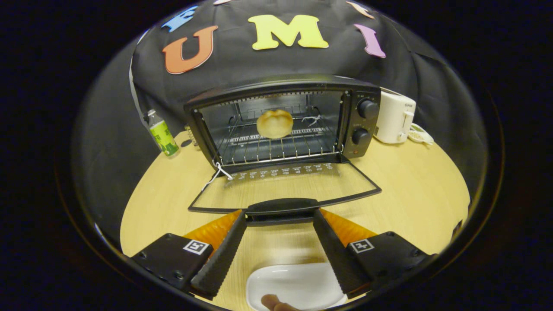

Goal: Open the toaster oven, put the food inside, and close the toaster oven door.

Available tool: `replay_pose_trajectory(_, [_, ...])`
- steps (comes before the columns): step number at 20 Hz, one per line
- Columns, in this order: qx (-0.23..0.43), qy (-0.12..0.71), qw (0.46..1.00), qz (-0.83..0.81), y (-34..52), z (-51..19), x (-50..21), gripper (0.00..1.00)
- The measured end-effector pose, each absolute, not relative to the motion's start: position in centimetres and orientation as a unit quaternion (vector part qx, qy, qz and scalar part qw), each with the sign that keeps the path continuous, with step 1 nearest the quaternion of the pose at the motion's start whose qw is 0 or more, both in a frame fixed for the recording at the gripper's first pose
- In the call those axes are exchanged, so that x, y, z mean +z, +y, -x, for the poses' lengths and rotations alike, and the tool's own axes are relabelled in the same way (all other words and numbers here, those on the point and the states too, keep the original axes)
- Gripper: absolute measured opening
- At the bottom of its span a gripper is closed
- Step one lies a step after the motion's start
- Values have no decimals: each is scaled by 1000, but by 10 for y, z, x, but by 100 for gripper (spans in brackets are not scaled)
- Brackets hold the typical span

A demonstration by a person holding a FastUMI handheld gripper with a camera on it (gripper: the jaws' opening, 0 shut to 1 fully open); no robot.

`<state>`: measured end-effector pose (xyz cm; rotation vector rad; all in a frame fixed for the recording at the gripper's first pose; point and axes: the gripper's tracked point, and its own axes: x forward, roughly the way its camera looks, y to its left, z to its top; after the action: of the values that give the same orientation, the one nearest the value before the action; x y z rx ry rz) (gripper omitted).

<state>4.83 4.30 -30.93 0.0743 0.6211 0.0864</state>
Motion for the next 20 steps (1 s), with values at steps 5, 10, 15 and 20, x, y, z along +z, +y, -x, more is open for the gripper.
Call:
replay_pose_trajectory(5, [31, 289, 956, -32, 44, -53, -297, 100])
replay_pose_trajectory(10, [35, 238, 971, -16, 45, -60, -273, 100])
replay_pose_trajectory(15, [35, 176, 984, -6, 49, -76, -244, 100])
replay_pose_trajectory(20, [54, 120, 991, -2, 55, -98, -217, 100])
